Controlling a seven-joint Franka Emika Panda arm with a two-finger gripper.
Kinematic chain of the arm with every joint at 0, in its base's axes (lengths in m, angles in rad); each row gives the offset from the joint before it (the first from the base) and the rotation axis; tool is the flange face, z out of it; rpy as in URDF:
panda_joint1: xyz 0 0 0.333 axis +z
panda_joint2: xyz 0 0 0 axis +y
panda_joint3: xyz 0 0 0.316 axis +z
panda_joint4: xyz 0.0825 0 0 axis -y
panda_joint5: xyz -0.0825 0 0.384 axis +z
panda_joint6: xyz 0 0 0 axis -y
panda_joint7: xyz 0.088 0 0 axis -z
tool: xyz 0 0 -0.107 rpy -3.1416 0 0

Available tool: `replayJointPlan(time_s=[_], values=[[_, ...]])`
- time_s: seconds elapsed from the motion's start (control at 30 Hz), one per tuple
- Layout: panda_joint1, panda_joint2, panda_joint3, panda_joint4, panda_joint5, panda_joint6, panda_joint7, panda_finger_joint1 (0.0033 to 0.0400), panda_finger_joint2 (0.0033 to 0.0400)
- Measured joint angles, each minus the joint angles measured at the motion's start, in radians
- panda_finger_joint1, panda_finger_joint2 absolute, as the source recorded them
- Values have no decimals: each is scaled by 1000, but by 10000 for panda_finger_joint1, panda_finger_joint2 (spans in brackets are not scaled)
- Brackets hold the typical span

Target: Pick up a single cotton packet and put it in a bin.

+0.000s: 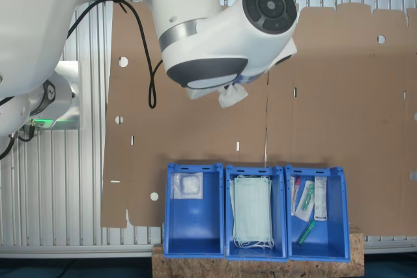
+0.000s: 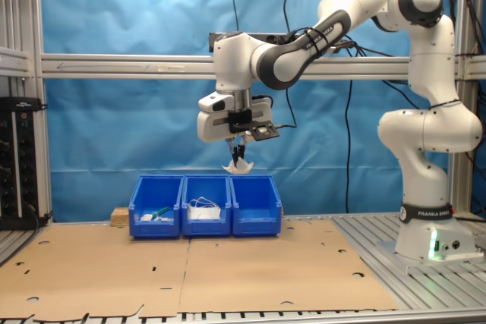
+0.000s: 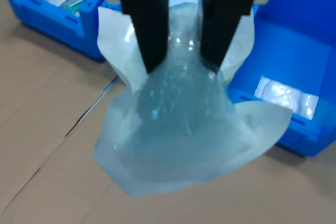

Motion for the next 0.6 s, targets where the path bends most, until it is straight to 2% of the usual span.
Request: replayJointPlan(time_s=[0.17,0.37,0.4,0.6], values=[[-23,-19,-72,-1,-57,-15,0,40,40],[-50,-31,-171,-1,-103,-18,0,40,40],[-57,-35,-203,-1,-116,-18,0,40,40],[-68,-51,-294,-1,-169,-17,0,40,40]])
